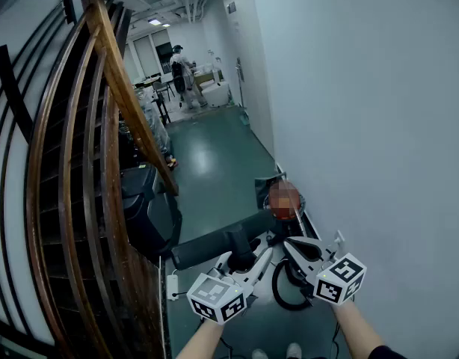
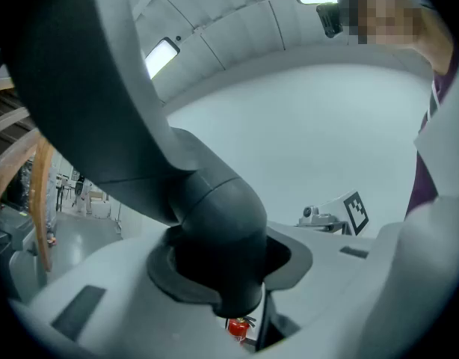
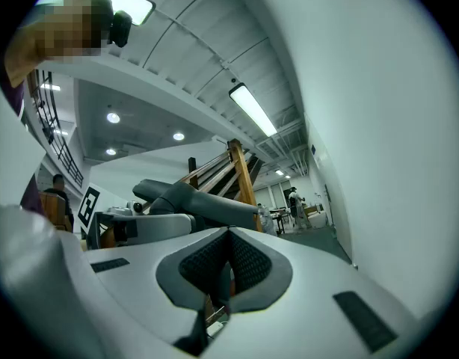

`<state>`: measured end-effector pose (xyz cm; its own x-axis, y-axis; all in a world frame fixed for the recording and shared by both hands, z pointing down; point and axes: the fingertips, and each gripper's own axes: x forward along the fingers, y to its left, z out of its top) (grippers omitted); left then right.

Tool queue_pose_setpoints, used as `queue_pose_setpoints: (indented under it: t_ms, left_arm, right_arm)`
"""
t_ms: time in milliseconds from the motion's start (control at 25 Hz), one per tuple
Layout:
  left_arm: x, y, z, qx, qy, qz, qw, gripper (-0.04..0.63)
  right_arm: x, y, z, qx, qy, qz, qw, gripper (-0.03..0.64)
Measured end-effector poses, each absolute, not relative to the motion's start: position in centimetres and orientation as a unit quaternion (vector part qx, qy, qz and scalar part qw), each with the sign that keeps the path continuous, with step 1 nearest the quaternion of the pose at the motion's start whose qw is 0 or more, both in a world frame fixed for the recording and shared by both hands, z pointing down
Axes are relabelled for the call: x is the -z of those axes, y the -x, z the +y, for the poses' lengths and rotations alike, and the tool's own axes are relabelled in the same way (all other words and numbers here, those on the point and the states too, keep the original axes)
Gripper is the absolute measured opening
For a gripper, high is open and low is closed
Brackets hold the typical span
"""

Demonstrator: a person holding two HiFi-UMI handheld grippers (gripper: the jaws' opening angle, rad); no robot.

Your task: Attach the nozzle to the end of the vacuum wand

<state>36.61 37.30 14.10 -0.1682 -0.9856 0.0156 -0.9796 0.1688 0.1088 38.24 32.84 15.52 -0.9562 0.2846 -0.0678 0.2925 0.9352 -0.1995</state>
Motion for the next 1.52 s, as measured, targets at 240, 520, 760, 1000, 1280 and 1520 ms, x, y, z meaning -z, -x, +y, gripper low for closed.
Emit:
queue_pose_setpoints:
  t_ms: [240,520,760,1000,1280,1520]
  left_arm:
    - [-14.5,-36.0,38.2,0.035,-0.642,-0.765,0.04,0.13]
    - [-14.8,-35.1,40.4,0.03,-0.639,-0.768,0.036,0.13]
    - [-15.3,-33.7,41.8,0.027,-0.642,-0.766,0.038,0.13]
    - [-16.3,-31.5,41.8,0.029,-0.643,-0.764,0.048,0.13]
    - [-17.5,-27.7,39.1,0.035,-0.648,-0.759,0.059,0.13]
    - [-18.6,-23.1,35.2,0.035,-0.652,-0.754,0.065,0.13]
  right_arm:
    - [-16.0,-37.5,33.8,0.107,-0.146,0.983,0.016,0.017]
    - [-16.9,-37.1,35.3,0.118,-0.142,0.983,0.015,0.017]
    - [-18.0,-36.3,35.9,0.129,-0.132,0.983,0.013,0.017]
    - [-19.0,-35.1,35.6,0.136,-0.119,0.983,0.007,0.017]
    - [-20.5,-31.9,32.7,0.143,-0.105,0.984,-0.004,0.017]
    - [-22.1,-27.3,28.8,0.153,-0.099,0.983,-0.012,0.017]
